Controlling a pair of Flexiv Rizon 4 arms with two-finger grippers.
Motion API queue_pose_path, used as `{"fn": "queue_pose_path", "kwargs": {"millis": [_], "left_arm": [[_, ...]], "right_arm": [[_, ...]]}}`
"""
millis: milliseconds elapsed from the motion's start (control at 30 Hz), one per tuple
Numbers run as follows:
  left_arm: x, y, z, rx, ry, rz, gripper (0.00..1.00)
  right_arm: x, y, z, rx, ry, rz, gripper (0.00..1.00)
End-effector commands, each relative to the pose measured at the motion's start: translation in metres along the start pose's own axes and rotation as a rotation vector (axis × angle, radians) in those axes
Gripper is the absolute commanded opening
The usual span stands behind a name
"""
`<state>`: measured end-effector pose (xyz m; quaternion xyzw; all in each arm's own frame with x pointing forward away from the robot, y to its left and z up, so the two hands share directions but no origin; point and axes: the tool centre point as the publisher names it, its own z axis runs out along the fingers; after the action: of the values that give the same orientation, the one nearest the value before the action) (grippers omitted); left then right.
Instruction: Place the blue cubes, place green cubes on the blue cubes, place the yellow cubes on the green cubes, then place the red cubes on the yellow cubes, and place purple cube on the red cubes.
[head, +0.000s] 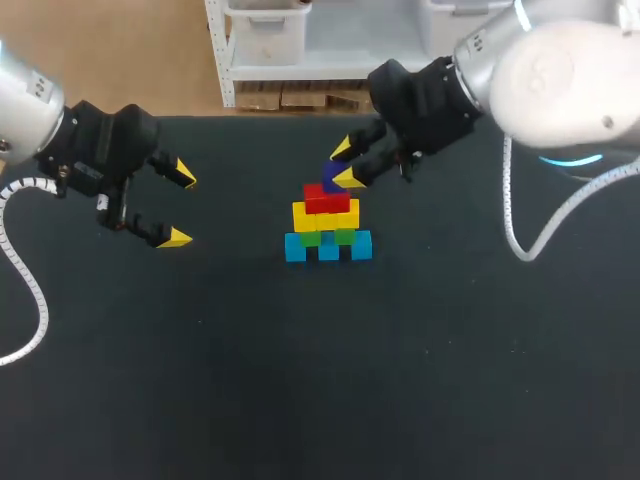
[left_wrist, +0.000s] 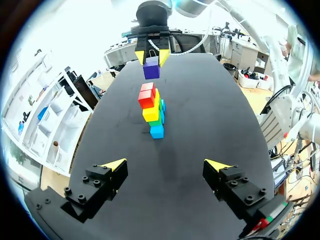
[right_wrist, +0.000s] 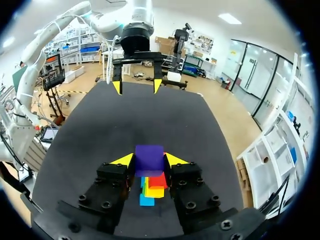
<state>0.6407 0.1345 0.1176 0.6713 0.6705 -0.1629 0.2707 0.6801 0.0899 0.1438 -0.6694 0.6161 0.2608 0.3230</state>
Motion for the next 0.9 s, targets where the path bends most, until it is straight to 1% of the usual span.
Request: {"fn": "queue_pose_path", "kwargs": {"millis": [33,500,900], "left_arm": [[0.0018,-0.0009,-0.0004,-0.002,-0.006,0.004,1.0],[0.0018,-0.0009,-0.0004,-0.002,-0.006,0.004,1.0],[0.0018,-0.0009,-0.0004,-0.002,-0.006,0.004,1.0]], "right_arm": [[0.0007,-0.0054,0.0046,-0.057,0.002,0.003,0.0],[0.0024,-0.0092,0.013,-0.041,0.041,0.015,0.0],[0.0077,-0.0091,0.0137,-0.022,0.056,0.034,0.0]]}}
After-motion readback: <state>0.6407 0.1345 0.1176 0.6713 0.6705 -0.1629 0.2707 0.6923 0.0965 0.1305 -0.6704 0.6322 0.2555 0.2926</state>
